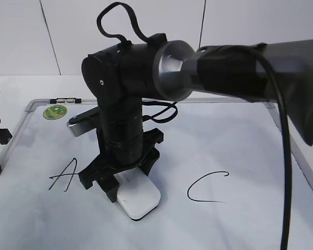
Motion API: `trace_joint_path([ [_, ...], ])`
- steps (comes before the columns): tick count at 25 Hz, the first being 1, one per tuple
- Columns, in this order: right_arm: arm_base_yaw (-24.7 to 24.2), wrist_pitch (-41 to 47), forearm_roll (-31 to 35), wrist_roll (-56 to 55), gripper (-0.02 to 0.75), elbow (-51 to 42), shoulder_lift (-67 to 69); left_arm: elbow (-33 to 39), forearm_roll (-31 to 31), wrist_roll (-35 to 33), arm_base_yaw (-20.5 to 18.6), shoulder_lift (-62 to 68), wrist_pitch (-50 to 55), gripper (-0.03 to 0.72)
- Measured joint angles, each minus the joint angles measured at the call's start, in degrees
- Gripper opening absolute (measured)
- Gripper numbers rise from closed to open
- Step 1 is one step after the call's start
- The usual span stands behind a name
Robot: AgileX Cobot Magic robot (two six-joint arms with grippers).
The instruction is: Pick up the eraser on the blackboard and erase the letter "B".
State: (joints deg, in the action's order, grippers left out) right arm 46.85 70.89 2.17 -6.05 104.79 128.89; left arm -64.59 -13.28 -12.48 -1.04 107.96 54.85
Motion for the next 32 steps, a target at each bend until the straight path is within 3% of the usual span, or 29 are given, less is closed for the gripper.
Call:
trace_joint_path([
  [16,2.0,0.6,4.4,1.5,0.526,3.0,1.3,0.0,0.6,-0.1,0.0,0.0,0.2,0.015],
  [32,2.9,0.6,-3.3,1.3,0.526,3.0,1.3,0.0,0.3,-0.1,0.0,0.0,0.2,0.014],
])
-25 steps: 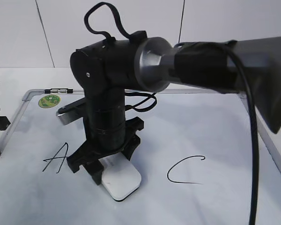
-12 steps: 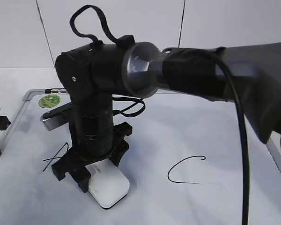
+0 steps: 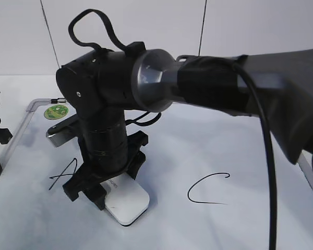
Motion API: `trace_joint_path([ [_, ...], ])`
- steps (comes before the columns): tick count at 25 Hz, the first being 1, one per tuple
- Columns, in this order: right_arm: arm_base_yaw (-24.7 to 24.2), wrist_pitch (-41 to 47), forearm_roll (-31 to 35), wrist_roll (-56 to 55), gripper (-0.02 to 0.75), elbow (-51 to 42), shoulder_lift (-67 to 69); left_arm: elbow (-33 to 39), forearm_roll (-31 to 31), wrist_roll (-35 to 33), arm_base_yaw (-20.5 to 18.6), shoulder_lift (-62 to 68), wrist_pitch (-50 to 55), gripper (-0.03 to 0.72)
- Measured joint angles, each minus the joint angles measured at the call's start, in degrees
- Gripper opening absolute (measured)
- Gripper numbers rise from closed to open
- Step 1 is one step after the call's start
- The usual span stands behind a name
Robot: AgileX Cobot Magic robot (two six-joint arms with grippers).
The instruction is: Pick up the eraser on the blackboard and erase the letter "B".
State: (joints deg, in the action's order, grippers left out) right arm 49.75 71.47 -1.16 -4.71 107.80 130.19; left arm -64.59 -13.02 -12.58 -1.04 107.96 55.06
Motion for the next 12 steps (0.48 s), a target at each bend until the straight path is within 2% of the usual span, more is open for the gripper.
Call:
trace_joint_path([
  [4,-1.2,0.0,-0.3,0.0,0.526,0.0,0.0,0.0,0.0,0.0,0.0,0.0,0.0,0.014],
  [12,-8.4,0.0,-0.4,-0.7,0.526,0.3,0.2,0.0,-0.1,0.0,0.0,0.0,-0.1,0.014],
])
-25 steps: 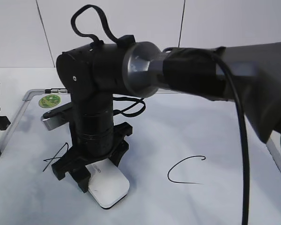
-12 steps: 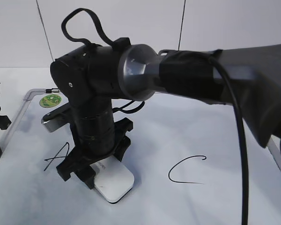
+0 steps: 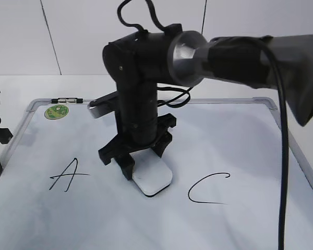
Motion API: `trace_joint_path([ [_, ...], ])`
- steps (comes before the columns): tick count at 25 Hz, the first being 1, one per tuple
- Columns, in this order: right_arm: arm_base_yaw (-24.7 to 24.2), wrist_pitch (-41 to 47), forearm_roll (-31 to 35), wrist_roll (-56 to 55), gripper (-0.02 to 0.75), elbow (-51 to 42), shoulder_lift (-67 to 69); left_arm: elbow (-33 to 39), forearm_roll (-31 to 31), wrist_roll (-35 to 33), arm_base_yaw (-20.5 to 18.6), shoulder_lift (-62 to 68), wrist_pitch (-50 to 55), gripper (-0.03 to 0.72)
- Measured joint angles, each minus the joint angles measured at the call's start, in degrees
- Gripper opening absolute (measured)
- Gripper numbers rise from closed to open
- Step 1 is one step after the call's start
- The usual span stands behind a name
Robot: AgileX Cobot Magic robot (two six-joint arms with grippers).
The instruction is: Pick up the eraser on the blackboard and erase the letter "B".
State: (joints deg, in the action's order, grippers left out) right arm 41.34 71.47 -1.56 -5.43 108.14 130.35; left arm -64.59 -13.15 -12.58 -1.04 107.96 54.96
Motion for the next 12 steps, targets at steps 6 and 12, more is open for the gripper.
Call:
trace_joint_path([
  [6,-4.4,0.0,-0.2,-0.2,0.526,1.0,0.4,0.0,0.0,0.0,0.0,0.0,0.0,0.014],
  [12,-5.1,0.2,-1.3,-0.3,0.526,2.0,0.7,0.0,0.0,0.0,0.0,0.0,0.0,0.014],
])
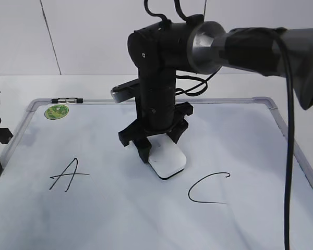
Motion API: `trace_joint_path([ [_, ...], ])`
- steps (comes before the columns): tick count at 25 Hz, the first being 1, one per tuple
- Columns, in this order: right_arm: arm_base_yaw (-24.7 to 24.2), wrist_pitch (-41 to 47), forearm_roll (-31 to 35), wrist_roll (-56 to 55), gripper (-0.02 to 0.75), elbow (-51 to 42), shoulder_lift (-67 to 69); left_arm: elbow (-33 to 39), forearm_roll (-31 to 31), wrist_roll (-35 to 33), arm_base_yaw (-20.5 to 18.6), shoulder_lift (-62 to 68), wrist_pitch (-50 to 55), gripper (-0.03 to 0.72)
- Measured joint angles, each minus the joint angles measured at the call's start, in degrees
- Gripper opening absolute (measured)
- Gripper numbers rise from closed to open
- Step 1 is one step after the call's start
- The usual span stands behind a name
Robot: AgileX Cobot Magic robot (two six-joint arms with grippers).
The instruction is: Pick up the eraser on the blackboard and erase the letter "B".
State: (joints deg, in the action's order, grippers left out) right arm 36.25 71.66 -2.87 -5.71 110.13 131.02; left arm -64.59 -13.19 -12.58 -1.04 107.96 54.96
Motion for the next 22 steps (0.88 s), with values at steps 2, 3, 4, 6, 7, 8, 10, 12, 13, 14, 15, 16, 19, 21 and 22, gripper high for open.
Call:
trace_joint_path([
  [2,-0.1,0.1,-0.4,0.0,0.526,0.2,0.1,0.0,0.0,0.0,0.0,0.0,0.0,0.014],
  [3,-0.1,0.1,-0.6,0.0,0.526,0.3,0.1,0.0,0.0,0.0,0.0,0.0,0.0,0.014],
  [4,-0.2,0.1,-0.7,0.0,0.526,0.3,0.0,0.0,0.0,0.0,0.0,0.0,0.0,0.014],
  [6,-0.2,-0.2,-1.8,0.0,0.526,0.3,-0.6,0.0,0.0,0.0,0.0,0.0,0.0,0.014],
  [7,-0.2,-0.6,-2.4,0.0,0.526,0.3,-1.1,0.0,0.0,0.0,0.0,0.0,0.0,0.014],
  [8,-0.4,-0.8,-2.8,0.0,0.526,0.3,-1.7,0.0,0.0,0.0,0.0,0.0,0.0,0.014],
  [10,-0.5,-1.1,-3.1,0.0,0.526,0.3,-3.7,0.0,0.0,0.0,0.0,0.0,0.0,0.014],
  [12,-0.5,-1.1,-3.2,0.0,0.526,0.3,-5.8,0.0,0.0,0.0,0.0,0.0,0.0,0.014],
  [13,-0.5,-1.1,-3.2,0.0,0.526,0.3,-6.9,0.0,0.0,0.0,0.0,0.0,0.0,0.014],
  [14,-0.5,-1.2,-3.2,0.0,0.526,0.0,-8.2,0.0,0.0,0.0,0.0,0.0,0.0,0.014],
  [15,-0.5,-1.3,-3.2,0.0,0.526,-0.8,-9.3,0.0,-0.1,0.0,0.0,0.0,0.0,0.014],
  [16,-0.5,-1.3,-3.2,0.0,0.526,-1.8,-10.7,0.0,-0.1,0.0,0.0,0.0,0.0,0.014],
  [19,-0.6,-1.3,-4.4,-0.6,0.526,-7.5,-15.5,0.0,-0.1,0.0,0.0,0.0,0.0,0.014],
  [21,-1.1,-1.3,-5.1,-1.9,0.526,-11.5,-19.1,0.0,-0.2,0.0,0.0,0.0,0.0,0.014],
  [22,-1.6,-1.3,-5.1,-2.5,0.526,-13.5,-20.7,0.0,-0.2,0.0,0.0,0.0,0.0,0.014],
])
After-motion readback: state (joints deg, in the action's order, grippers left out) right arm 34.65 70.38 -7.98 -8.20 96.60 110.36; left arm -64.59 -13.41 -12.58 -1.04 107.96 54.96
